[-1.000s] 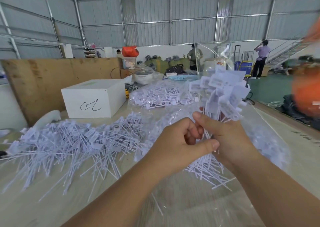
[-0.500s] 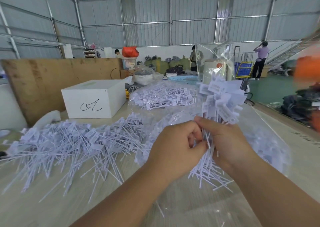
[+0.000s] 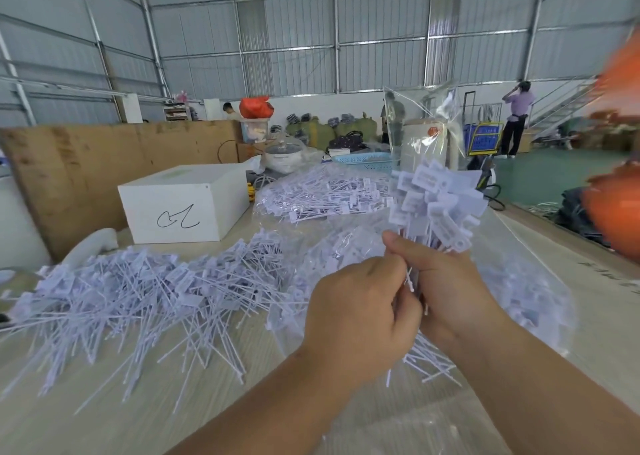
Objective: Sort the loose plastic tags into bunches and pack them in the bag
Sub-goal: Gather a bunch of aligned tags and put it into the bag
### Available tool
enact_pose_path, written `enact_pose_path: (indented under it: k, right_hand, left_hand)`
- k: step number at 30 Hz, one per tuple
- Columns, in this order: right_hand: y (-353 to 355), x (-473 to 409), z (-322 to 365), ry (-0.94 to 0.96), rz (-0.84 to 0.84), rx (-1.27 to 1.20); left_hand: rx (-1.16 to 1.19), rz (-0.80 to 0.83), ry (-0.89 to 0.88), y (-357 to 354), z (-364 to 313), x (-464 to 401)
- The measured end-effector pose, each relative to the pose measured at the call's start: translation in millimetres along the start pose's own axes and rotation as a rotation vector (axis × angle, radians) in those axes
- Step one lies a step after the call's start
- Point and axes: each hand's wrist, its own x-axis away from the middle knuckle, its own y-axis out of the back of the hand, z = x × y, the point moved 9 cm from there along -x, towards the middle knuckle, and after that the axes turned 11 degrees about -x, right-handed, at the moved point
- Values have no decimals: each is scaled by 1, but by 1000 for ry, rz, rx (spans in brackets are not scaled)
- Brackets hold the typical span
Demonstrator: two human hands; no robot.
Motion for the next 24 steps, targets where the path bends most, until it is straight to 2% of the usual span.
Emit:
enact_pose_path:
  k: [7, 14, 18, 24]
  right_hand:
    - [0, 3, 2, -45, -39, -45]
    - [10, 0, 8, -9, -111, -51]
    - [22, -9, 15, -5, -168, -58]
    - [39, -20, 17, 16, -227, -87]
  left_hand:
    - [10, -39, -70, 4, 1, 1]
    - [83, -39, -154, 6, -7, 2]
    - [114, 41, -218, 3, -14, 4]
    - [163, 204, -129, -8, 4, 3]
